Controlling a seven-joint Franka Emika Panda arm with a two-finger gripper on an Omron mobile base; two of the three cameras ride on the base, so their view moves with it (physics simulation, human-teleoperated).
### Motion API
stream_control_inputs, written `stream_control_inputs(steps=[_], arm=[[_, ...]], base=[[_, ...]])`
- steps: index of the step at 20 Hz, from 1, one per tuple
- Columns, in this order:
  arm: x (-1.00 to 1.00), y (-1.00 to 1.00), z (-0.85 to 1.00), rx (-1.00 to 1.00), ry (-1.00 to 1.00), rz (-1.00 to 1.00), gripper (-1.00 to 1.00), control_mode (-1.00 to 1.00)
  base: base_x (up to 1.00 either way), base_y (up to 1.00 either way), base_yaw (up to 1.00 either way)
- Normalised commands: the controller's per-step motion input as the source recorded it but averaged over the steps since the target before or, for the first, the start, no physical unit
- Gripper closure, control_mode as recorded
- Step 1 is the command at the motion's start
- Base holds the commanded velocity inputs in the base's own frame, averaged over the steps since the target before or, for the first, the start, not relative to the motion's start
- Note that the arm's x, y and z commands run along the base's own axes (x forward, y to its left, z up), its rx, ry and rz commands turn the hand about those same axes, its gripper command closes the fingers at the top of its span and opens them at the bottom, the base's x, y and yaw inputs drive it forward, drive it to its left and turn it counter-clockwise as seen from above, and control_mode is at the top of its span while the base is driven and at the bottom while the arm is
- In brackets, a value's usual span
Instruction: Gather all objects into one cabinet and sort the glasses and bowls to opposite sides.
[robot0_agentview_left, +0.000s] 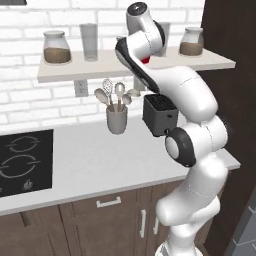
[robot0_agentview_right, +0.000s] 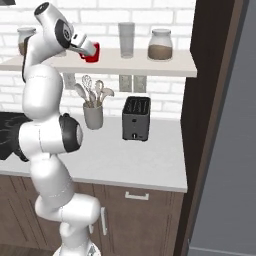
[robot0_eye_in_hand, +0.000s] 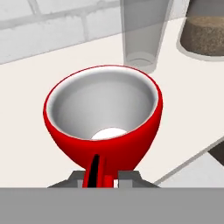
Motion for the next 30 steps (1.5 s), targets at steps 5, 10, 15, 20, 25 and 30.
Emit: stream_control_inputs(steps=[5,10,15,20,25,30], arm=[[-1.00,-0.34,-0.13,0.00,-0.05,0.19,1.00,-1.00],[-1.00,-0.43,0.00,0.01,-0.07,0.34,1.00,-1.00],[-1.00,-0.11,-0.02,0.00,0.00,0.34,1.00,-1.00],[-0.92,-0.04,-0.36,0.00,0.13,0.28,1.00,-1.00],[-0.86,-0.16,-0.62,0.00,0.11,0.23,1.00,-1.00],[0.00,0.00,0.00,-0.01,0.00,0.00,1.00,1.00]], base=[[0.00,0.00,0.00],[0.00,0.00,0.00],[0.00,0.00,0.00],[0.00,0.00,0.00],[0.00,0.00,0.00],[-0.19,0.15,0.00]])
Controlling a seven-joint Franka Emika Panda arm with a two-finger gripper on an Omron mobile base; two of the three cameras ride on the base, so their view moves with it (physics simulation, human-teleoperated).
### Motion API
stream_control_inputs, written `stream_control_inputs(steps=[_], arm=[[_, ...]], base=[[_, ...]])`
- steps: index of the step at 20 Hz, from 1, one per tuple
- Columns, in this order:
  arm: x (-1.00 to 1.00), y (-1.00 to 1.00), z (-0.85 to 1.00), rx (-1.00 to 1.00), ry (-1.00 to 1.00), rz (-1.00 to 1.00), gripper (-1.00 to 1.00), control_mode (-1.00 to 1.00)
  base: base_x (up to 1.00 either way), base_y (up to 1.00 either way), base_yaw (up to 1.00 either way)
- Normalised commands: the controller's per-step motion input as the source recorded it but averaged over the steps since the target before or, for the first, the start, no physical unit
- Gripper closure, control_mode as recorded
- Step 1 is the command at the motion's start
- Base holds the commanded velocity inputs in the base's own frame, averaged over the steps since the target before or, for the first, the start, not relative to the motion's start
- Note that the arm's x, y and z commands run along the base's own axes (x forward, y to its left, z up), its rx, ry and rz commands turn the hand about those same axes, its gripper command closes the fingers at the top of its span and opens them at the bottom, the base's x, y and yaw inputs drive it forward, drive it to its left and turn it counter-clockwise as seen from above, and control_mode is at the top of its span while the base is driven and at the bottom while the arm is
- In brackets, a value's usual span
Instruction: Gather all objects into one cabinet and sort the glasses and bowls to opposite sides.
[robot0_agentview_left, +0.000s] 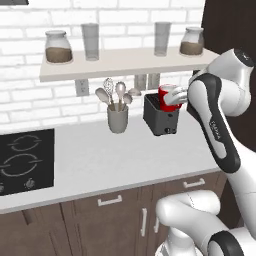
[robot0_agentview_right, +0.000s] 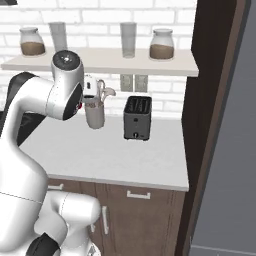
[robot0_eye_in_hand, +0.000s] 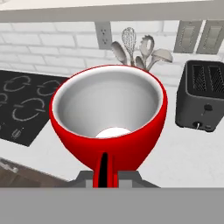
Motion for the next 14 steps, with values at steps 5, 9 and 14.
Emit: stream_control_inputs(steps=[5,9,14], arm=[[0.00,0.00,0.00,0.00,0.00,0.00,1.00,1.00],[0.00,0.00,0.00,0.00,0.00,0.00,1.00,1.00],[0.00,0.00,0.00,0.00,0.00,0.00,1.00,1.00]], base=[[-1.00,1.00,0.17],[-0.96,1.00,0.18],[-0.83,1.00,0.15]])
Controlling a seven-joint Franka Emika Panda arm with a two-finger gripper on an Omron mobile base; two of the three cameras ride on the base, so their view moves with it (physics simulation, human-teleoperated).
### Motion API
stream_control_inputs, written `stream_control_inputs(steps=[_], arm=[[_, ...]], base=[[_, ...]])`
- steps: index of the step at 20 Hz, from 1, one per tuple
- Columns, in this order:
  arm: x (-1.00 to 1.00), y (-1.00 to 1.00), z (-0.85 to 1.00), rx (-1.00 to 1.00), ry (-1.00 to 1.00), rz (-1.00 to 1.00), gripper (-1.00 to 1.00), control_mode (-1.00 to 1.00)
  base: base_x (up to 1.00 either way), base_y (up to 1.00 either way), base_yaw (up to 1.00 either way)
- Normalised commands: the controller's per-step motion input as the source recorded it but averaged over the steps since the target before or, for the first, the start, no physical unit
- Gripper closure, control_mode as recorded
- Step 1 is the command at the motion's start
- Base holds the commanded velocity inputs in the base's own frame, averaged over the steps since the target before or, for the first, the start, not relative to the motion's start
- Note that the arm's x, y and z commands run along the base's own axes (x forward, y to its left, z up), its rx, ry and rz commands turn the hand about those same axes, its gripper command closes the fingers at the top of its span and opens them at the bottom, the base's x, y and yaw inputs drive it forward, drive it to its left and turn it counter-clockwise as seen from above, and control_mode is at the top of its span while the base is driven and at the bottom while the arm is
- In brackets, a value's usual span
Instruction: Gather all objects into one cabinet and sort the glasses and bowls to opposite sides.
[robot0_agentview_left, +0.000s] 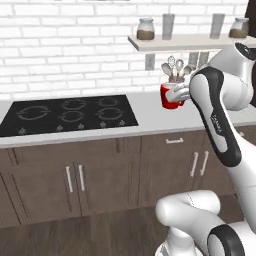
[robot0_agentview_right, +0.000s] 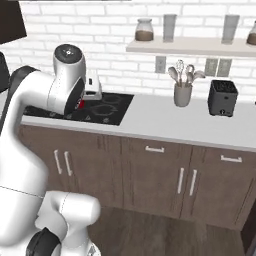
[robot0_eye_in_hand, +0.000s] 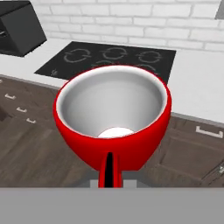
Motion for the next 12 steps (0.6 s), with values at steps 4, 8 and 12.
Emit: stream_control_inputs(steps=[4,8,12], arm=[[0.00,0.00,0.00,0.00,0.00,0.00,1.00,1.00],[0.00,0.00,0.00,0.00,0.00,0.00,1.00,1.00],[0.00,0.00,0.00,0.00,0.00,0.00,1.00,1.00]], base=[[-0.43,1.00,0.28],[0.00,1.00,0.38],[0.00,1.00,0.45]])
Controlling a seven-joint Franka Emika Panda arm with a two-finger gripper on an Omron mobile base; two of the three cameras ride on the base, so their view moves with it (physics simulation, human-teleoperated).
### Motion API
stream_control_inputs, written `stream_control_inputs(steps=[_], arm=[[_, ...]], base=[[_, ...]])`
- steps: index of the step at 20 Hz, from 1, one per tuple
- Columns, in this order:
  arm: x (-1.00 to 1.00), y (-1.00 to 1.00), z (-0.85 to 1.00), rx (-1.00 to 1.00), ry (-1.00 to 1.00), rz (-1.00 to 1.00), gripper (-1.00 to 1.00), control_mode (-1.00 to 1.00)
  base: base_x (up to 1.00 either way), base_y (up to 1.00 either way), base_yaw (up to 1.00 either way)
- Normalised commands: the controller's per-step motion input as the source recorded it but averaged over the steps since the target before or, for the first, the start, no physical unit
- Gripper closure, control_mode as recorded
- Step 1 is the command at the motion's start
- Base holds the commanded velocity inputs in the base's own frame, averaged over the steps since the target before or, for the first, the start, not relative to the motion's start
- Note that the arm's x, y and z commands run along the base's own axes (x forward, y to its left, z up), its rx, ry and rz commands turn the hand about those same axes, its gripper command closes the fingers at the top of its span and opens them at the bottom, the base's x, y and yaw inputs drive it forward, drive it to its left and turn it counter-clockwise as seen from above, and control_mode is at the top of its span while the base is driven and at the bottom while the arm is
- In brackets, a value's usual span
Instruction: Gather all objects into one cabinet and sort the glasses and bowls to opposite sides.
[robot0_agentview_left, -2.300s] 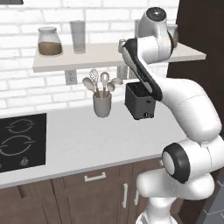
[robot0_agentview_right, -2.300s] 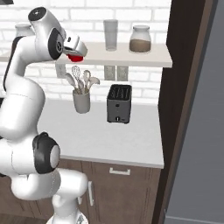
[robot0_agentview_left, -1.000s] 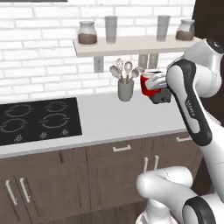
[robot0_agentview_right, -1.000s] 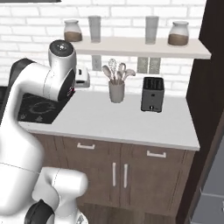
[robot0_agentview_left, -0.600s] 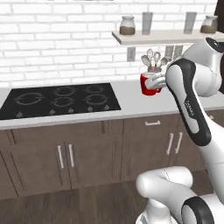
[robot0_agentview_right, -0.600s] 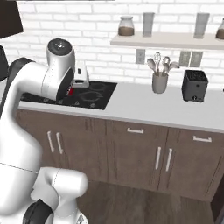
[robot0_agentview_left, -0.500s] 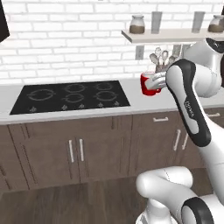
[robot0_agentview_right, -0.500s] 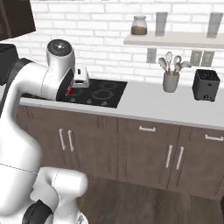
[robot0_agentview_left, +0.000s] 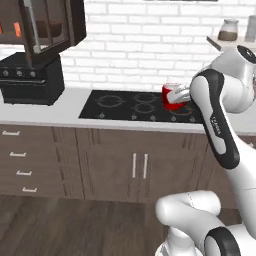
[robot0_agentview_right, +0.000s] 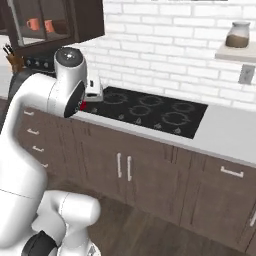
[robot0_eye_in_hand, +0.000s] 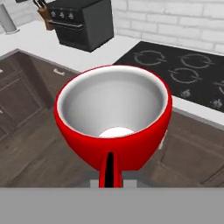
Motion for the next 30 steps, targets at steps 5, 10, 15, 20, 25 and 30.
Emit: stream_control_inputs(steps=[5,10,15,20,25,30], arm=[[0.00,0.00,0.00,0.00,0.00,0.00,1.00,1.00],[0.00,0.00,0.00,0.00,0.00,0.00,1.00,1.00],[0.00,0.00,0.00,0.00,0.00,0.00,1.00,1.00],[0.00,0.00,0.00,0.00,0.00,0.00,1.00,1.00],[0.00,0.00,0.00,0.00,0.00,0.00,1.00,1.00],[0.00,0.00,0.00,0.00,0.00,0.00,1.00,1.00]], base=[[0.00,1.00,0.48],[0.40,1.00,0.29],[0.49,1.00,0.25],[0.58,1.00,0.23],[1.00,0.91,-0.01],[1.00,0.58,-0.41]])
